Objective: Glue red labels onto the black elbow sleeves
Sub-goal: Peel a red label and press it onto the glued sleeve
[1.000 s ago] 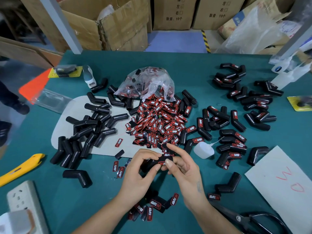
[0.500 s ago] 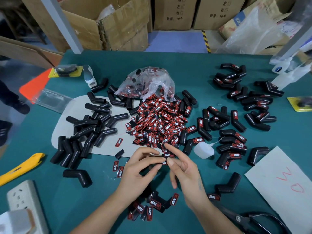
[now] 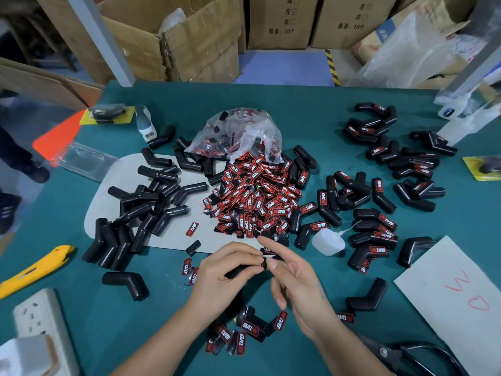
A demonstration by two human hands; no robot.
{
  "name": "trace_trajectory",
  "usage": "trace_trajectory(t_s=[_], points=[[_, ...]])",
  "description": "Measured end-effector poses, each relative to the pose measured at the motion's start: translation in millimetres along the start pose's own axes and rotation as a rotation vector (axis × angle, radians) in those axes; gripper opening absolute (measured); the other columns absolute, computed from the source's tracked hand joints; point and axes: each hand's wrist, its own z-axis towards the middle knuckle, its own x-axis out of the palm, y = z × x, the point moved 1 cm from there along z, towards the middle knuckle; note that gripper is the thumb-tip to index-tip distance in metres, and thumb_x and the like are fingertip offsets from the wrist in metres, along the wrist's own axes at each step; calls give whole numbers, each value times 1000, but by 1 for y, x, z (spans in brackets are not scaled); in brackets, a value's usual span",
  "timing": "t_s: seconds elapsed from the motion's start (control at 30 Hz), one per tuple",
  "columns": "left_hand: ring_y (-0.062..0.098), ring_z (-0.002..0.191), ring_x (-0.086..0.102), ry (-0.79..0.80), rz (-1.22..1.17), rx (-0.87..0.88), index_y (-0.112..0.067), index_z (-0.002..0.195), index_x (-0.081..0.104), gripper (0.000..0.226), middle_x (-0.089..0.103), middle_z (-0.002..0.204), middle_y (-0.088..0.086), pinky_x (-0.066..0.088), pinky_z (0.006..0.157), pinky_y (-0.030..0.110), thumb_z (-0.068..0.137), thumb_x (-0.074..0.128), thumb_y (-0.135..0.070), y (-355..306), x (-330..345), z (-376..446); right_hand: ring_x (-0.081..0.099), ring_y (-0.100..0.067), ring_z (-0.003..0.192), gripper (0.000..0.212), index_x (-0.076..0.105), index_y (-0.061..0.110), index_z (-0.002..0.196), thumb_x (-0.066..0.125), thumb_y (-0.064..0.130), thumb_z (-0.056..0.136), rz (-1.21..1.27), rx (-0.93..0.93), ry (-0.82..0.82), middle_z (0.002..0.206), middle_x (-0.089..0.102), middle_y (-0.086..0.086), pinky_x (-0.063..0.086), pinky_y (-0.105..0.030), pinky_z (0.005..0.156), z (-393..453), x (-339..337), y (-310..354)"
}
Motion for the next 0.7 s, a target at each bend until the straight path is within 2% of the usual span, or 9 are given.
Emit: trace_trajectory(t_s=[0.07,0.2,0.33,0.43,0.57,0.7], points=[[16,101,75,1,-25,-25,-16,97,84,8,76,108,-11,54,95,23,90,80,-20,-2,0,1,39,-11,39,41,67,38,138,64,36,96,8,6,-2,57,46,-10,30,-15,47,0,-1,0],[15,103,76,18,-39,-65,-16,98,85,9,78,109,-11,56,93,25,89,82,-18,-1,-1,2,39,-8,40,41,70,33,136,66,30,94,62,6,-7,59,50,-2,31,-14,47,1,-1,3],[17,105,75,48,-82,-173,-15,100,85,13,79,110,-9,62,71,27,90,80,-9,0,-3,2,38,-7,39,41,71,32,134,68,27,93,99,20,-6,65,49,-9,30,-13,45,1,-3,6],[18,106,74,61,-116,-234,-17,104,85,21,79,113,-7,62,63,27,91,78,-2,-1,-3,3,39,-7,39,42,70,32,135,67,26,94,83,16,-10,57,47,-3,31,-12,45,2,-4,6],[19,106,74,94,-148,-293,-24,109,84,32,78,118,-8,65,65,32,95,74,2,-2,-6,2,41,-8,38,42,69,33,137,67,26,95,42,4,-17,52,49,-3,32,-14,46,3,-6,5],[20,114,72,118,-185,-309,-23,113,83,34,76,123,-7,66,74,35,97,70,4,-3,-8,2,44,-10,41,44,67,33,138,69,27,95,22,-1,-4,59,57,-4,37,-14,50,3,-6,6]])
